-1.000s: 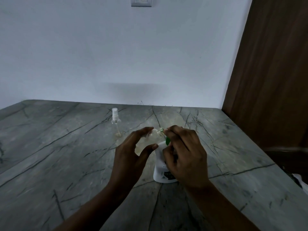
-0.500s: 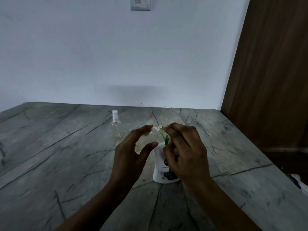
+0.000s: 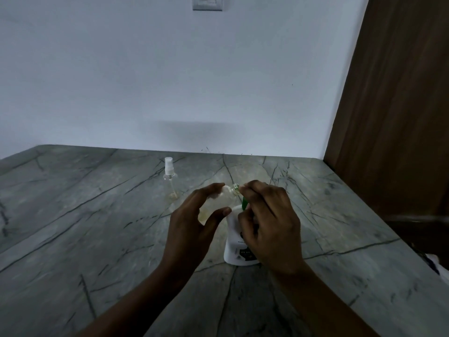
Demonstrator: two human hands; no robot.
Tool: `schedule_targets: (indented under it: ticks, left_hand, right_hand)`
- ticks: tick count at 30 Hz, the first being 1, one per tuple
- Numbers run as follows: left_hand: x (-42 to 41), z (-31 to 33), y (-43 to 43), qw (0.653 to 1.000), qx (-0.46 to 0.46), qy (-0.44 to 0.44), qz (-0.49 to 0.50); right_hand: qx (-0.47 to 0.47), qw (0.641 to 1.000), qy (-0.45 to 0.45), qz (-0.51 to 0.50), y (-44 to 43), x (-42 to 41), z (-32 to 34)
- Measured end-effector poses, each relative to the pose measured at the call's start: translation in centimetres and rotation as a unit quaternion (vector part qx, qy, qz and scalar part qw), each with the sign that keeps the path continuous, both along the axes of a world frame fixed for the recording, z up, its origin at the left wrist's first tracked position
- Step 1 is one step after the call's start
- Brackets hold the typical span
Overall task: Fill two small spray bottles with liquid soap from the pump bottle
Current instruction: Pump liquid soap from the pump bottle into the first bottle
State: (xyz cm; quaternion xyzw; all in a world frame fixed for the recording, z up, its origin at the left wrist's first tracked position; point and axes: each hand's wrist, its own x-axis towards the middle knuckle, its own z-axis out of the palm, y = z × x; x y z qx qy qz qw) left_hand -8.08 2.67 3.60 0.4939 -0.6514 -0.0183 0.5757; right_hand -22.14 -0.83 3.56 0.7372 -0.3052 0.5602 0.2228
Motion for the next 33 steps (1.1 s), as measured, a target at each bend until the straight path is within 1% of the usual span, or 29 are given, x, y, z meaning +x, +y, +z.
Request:
schedule_targets:
  ticks: [6, 21, 33]
  left_hand:
    - [0.0, -0.4, 0.0, 1.0, 0.007, -0.004, 0.001]
    - [0.0, 0.4, 0.1, 1.0, -0.003, -0.009, 0.016]
    - [-0.1, 0.2, -0.1, 1.0, -0.004, -0.015, 0.012]
  right_hand:
    - [-0.004, 1.0, 0.002, -0.003, 0.0, 0.0, -0.3]
    - [0.033, 0.999, 0.014, 0.003, 0.6, -0.3, 1.3]
    - [0.011, 1.0, 0.003, -0.003, 0.4, 0.0, 0.8]
